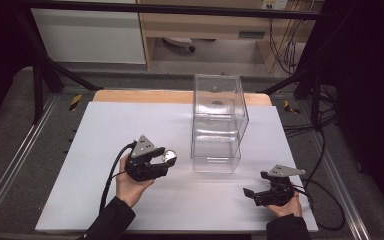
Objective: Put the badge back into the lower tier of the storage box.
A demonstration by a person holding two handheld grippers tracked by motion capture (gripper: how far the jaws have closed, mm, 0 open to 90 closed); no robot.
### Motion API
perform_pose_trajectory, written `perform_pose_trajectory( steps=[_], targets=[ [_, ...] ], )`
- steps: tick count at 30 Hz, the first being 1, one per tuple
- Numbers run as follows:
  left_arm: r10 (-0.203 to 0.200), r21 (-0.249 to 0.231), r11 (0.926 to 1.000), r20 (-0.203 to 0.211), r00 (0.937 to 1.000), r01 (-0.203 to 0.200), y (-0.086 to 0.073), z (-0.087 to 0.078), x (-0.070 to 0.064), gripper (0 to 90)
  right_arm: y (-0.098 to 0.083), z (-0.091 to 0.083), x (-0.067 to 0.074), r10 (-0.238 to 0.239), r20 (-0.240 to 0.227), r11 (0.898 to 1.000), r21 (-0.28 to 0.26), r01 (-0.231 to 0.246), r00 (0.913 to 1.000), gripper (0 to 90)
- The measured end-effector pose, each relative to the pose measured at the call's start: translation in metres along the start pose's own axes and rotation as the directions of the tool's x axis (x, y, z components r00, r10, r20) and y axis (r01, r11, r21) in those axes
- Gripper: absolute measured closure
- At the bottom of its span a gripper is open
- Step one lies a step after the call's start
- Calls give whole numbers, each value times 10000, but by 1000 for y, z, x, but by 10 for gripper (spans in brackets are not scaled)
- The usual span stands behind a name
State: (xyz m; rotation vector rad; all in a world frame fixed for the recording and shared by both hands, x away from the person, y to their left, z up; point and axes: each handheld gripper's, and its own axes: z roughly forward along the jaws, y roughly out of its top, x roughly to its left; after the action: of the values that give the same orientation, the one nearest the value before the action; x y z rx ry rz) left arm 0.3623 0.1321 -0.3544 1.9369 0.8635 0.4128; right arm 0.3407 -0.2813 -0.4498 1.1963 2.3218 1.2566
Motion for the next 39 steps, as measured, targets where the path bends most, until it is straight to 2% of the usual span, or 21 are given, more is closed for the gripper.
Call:
perform_pose_trajectory(
  steps=[13,39],
  targets=[
    [-8,-148,9999,68,10000,9,11,10,-5,462,0,0,0,-14,0,10000,28,14,10000,7],
    [108,-43,9999,270,9996,-107,32,38,-20,462,0,0,0,-44,-12,10000,25,44,10000,7]
  ],
)
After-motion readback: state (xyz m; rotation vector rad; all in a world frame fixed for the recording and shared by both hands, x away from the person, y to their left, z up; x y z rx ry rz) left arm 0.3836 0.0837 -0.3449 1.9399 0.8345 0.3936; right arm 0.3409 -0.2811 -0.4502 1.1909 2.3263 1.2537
